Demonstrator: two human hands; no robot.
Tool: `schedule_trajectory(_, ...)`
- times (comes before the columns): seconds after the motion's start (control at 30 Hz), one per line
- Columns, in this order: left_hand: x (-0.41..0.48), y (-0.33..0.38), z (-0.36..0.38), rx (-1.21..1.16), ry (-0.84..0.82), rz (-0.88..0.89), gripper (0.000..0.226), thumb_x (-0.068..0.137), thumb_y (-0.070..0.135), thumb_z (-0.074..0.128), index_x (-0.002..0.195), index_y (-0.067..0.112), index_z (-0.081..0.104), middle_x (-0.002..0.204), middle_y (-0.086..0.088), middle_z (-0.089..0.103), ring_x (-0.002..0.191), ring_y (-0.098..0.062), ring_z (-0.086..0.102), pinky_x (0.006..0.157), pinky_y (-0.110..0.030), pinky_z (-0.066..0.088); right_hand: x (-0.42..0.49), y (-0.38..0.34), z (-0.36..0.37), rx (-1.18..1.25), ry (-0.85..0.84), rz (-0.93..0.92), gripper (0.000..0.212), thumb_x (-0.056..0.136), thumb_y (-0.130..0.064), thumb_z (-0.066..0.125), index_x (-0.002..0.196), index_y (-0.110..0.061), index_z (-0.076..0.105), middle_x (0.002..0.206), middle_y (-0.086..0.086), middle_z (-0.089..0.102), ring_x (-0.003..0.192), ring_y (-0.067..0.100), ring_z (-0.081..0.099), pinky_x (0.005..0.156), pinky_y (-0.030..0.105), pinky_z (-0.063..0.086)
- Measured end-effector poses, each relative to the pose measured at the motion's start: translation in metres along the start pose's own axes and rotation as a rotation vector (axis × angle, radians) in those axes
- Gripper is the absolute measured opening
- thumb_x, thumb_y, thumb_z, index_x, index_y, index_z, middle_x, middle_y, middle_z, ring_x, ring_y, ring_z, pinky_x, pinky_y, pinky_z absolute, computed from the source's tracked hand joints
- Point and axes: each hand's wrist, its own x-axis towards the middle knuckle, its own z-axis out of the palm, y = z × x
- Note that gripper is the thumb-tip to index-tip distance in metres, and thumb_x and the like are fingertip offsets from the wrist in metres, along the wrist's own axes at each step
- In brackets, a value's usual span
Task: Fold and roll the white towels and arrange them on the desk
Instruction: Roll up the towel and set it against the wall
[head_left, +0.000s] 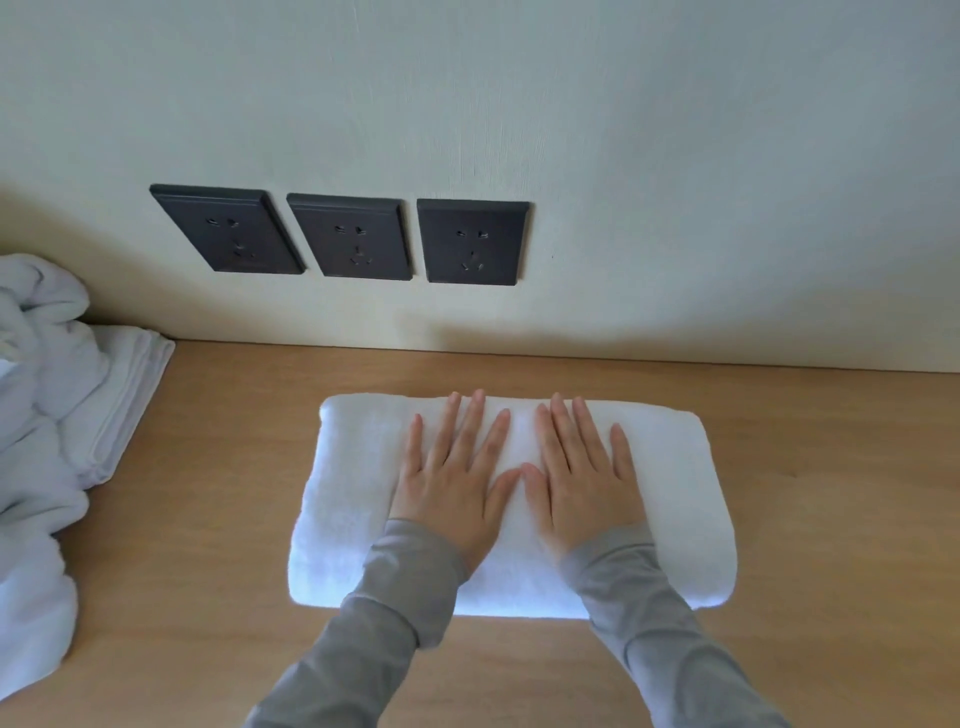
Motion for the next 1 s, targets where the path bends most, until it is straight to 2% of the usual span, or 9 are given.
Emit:
schedule_trajectory(0.1,-0.001,-0.007,-0.004,-0.063,-0.004,0.023,0.056,0.084,0.053,-0.017,0.136,0.035,-0.032,0.154,0.007,-0.028,0.135,-0.015,-0.034,0.110,-0.039,-0.023,-0.003,0.007,0.000,-0.007,-0.018,-0.031,0.067,0.090,-0.046,0.009,0.147,-0.015,0.024,0.155,0.002,0.022,0.143,0.021,0.020,0.115,0.047,0.014)
schedule_trajectory(0.17,-0.009,-0.026,-0.010,-0.069,-0.009,-0.015,0.058,0.082,0.056,-0.017,0.135,0.036,-0.033,0.152,0.009,-0.030,0.136,-0.012,-0.032,0.112,-0.036,-0.021,-0.007,0.025,0.000,-0.007,-0.029,-0.025,0.076,0.084,-0.056,-0.007,0.149,-0.018,0.000,0.157,-0.002,-0.004,0.146,0.015,-0.003,0.117,0.039,-0.004)
schedule_trajectory(0.23,-0.020,-0.054,-0.012,-0.006,0.040,-0.091,0.067,0.076,0.062,-0.022,0.135,0.034,-0.033,0.150,0.009,-0.031,0.140,-0.012,-0.027,0.115,-0.037,-0.015,-0.013,0.043,-0.002,-0.005,-0.041,0.022,0.082,0.079,-0.058,-0.015,0.148,-0.015,-0.006,0.157,-0.001,-0.008,0.144,0.012,-0.011,0.117,0.034,-0.009)
schedule_trajectory(0.33,-0.029,-0.077,-0.009,0.011,0.034,-0.105,0.073,0.074,0.065,-0.026,0.138,0.031,-0.032,0.151,0.007,-0.029,0.141,-0.012,-0.025,0.116,-0.036,-0.013,-0.022,0.049,-0.005,-0.002,-0.002,0.039,0.087,0.082,-0.059,-0.019,0.148,-0.008,0.005,0.158,0.007,0.004,0.145,0.017,0.000,0.118,0.034,-0.002)
schedule_trajectory(0.47,-0.024,-0.078,0.003,-0.090,0.042,-0.114,0.075,0.077,0.070,-0.020,0.143,0.035,-0.023,0.152,0.011,-0.027,0.140,-0.008,-0.027,0.116,-0.033,-0.013,-0.022,0.045,0.003,0.054,0.085,0.090,0.077,0.092,-0.054,0.005,0.145,-0.003,0.027,0.153,0.011,0.025,0.143,0.022,0.019,0.117,0.040,0.015)
schedule_trajectory(0.53,-0.021,-0.081,0.005,-0.109,0.044,-0.109,0.075,0.075,0.072,-0.021,0.142,0.036,-0.023,0.151,0.012,-0.029,0.138,-0.007,-0.029,0.114,-0.032,-0.015,-0.018,0.048,0.007,0.070,0.096,0.084,0.075,0.090,-0.053,0.010,0.146,-0.006,0.024,0.154,0.009,0.022,0.144,0.018,0.012,0.118,0.037,0.009)
schedule_trajectory(0.7,-0.020,-0.078,-0.004,-0.058,-0.002,-0.092,0.081,0.066,0.072,-0.031,0.138,0.034,-0.030,0.153,0.006,-0.029,0.138,-0.010,-0.030,0.115,-0.033,-0.015,-0.016,0.057,0.008,0.030,0.033,0.044,0.082,0.083,-0.061,-0.006,0.149,-0.014,0.006,0.158,0.001,0.002,0.141,0.009,-0.009,0.117,0.032,-0.006)
schedule_trajectory(0.87,-0.033,-0.076,-0.012,-0.055,0.048,-0.232,0.094,0.070,0.078,-0.013,0.150,0.029,-0.005,0.158,-0.002,-0.015,0.145,-0.026,-0.014,0.118,-0.038,0.002,-0.026,0.090,0.004,0.078,-0.015,0.089,0.073,0.089,-0.058,-0.001,0.149,-0.017,0.000,0.156,-0.005,-0.009,0.137,0.003,-0.017,0.119,0.036,-0.001)
schedule_trajectory(1.0,-0.029,-0.082,-0.002,-0.161,0.004,-0.244,0.087,0.076,0.076,-0.002,0.149,0.028,-0.011,0.155,0.006,-0.025,0.143,-0.023,-0.021,0.119,-0.043,0.010,-0.028,0.092,0.012,0.155,0.012,0.085,0.082,0.082,-0.059,-0.004,0.149,-0.013,0.004,0.158,-0.002,-0.002,0.142,0.007,-0.008,0.119,0.036,0.006)
